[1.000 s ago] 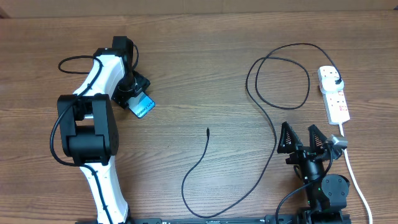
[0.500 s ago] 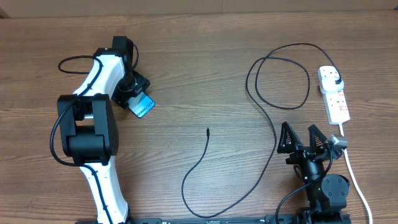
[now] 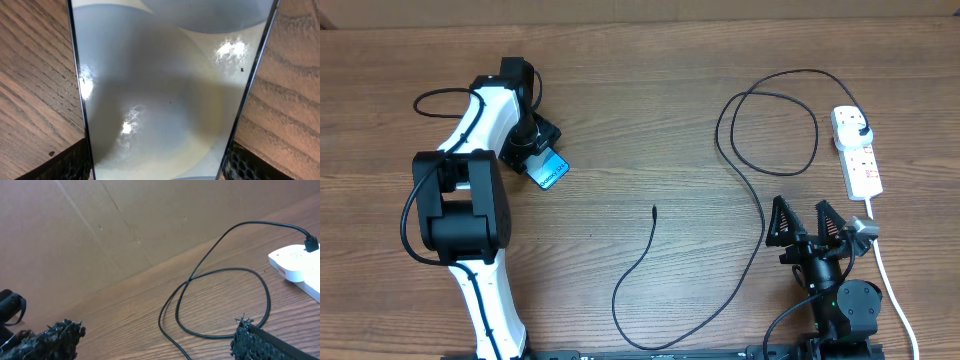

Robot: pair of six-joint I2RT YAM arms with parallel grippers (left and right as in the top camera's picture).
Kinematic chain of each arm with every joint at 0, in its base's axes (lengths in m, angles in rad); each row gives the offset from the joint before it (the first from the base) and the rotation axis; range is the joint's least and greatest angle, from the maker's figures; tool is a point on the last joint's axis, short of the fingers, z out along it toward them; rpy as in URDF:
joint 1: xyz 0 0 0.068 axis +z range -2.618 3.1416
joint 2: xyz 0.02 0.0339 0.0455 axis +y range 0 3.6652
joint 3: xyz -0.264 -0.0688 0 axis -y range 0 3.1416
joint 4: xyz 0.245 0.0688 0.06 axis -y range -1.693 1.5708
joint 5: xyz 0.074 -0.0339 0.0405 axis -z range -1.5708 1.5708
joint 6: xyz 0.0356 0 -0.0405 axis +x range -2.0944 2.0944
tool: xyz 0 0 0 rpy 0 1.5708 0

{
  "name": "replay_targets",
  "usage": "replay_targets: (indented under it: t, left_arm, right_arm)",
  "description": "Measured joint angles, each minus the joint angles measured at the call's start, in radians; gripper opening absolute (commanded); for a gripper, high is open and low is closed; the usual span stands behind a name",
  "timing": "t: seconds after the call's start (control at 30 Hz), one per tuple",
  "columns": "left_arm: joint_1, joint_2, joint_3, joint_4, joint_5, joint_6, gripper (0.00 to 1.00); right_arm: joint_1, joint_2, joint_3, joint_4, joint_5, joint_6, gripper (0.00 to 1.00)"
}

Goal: Plug charger to phone and switch on socket
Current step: 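Close the left gripper on the phone's long sides, then lift the phone upright with the left gripper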

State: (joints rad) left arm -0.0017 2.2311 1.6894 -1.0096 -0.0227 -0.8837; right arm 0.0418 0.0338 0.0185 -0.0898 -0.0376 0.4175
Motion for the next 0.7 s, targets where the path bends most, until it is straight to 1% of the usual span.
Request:
replay_targets:
  t: [0.33,0.63,0.7]
  left_arm:
    - [0.003,0.060,0.139,-0.152,0.002,0.003,0.04]
    - [0.003,0.061,0.342,-0.284,0.005,0.027,0.04]
    - [0.003,0.061,0.378,-0.303,0.024,0.033,0.04]
  right_arm:
    - [0.000,0.000,0.000,0.000,0.000,0.001,1.00]
    - [0.000,0.000,0.000,0.000,0.000,0.001,1.00]
    - [0.000,0.000,0.000,0.001,0.000,0.000,1.00]
